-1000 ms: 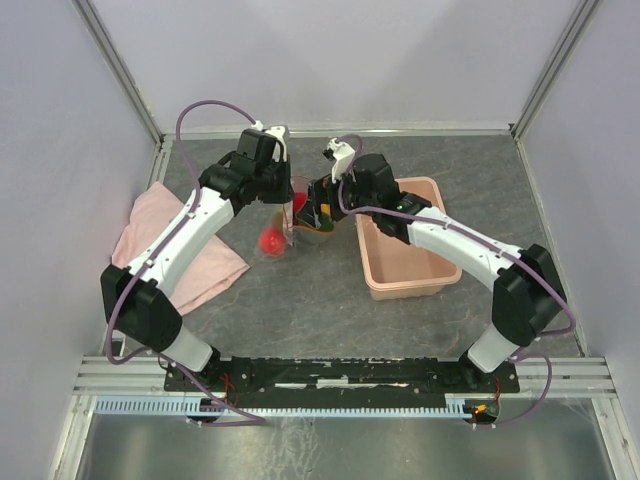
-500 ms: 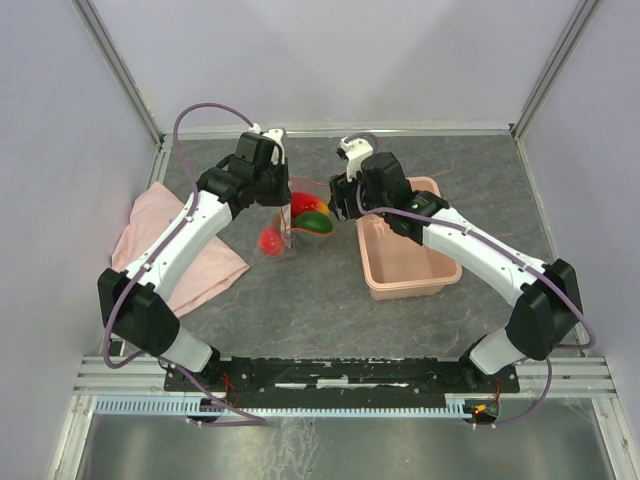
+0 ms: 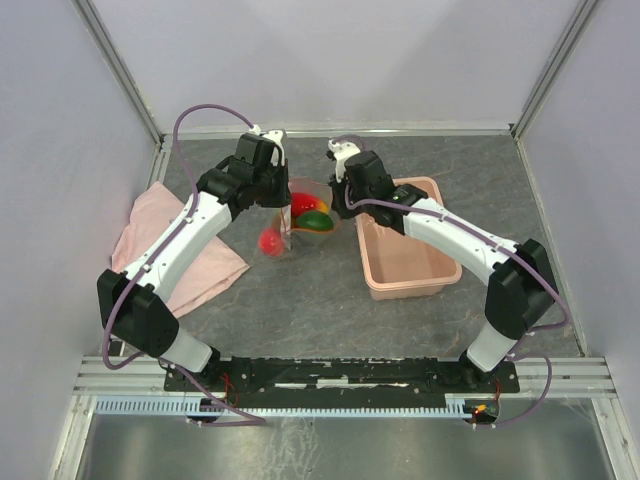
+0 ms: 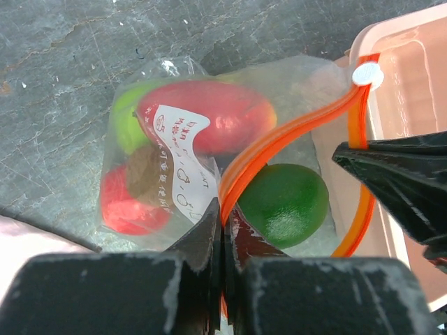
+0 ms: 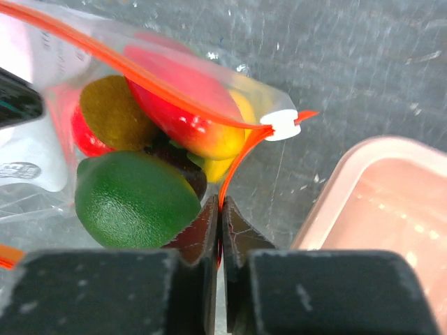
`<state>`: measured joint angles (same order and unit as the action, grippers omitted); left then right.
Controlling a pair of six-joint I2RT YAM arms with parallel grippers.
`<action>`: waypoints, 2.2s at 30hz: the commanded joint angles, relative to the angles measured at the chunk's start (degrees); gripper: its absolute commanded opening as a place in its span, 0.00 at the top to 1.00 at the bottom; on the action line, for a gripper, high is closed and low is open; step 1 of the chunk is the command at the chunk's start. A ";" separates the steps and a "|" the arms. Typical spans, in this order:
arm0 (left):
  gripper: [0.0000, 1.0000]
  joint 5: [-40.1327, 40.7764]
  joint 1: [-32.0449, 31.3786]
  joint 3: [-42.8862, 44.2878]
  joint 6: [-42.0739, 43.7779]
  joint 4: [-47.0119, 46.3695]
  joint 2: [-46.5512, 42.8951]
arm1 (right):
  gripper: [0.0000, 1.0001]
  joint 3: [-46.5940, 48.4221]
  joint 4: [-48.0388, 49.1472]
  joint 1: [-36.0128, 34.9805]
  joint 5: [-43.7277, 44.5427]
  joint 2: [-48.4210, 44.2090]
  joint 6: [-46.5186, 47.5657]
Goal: Place the food in the zip-top bag and seal the zipper
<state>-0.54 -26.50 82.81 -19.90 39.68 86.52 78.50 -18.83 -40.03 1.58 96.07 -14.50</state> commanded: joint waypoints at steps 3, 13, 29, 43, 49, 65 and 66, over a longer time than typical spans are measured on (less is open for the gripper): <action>0.97 -3.85 -0.12 0.18 0.80 -1.97 -2.91 | 0.99 12.86 -3.38 -0.18 0.91 -0.64 6.67; 0.97 -18.21 -2.38 -0.92 1.97 -5.88 -4.61 | 0.99 25.05 -12.76 -0.12 -0.26 4.71 15.11; 0.51 -29.96 8.50 -7.50 2.73 -11.12 -13.47 | 0.99 25.58 -15.05 0.37 -3.32 3.31 27.20; 0.38 -37.32 16.72 -4.64 12.76 -20.26 -3.94 | 0.97 25.95 -13.41 0.37 -12.16 3.66 33.25; 0.36 -38.06 16.87 1.88 20.38 -23.40 3.77 | 0.97 28.31 -12.93 0.35 -15.68 4.67 34.10; 0.36 -54.41 12.98 1.54 32.58 -15.87 7.03 | 0.94 32.75 -15.70 0.33 -16.36 9.35 33.20; 0.37 -54.64 12.99 0.81 32.44 -15.93 6.27 | 0.94 33.08 -15.85 0.33 -16.48 9.65 33.22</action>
<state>-50.57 -12.23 86.06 8.54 22.13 96.57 107.20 -35.68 -39.75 -14.41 104.71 18.35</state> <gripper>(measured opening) 0.650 0.059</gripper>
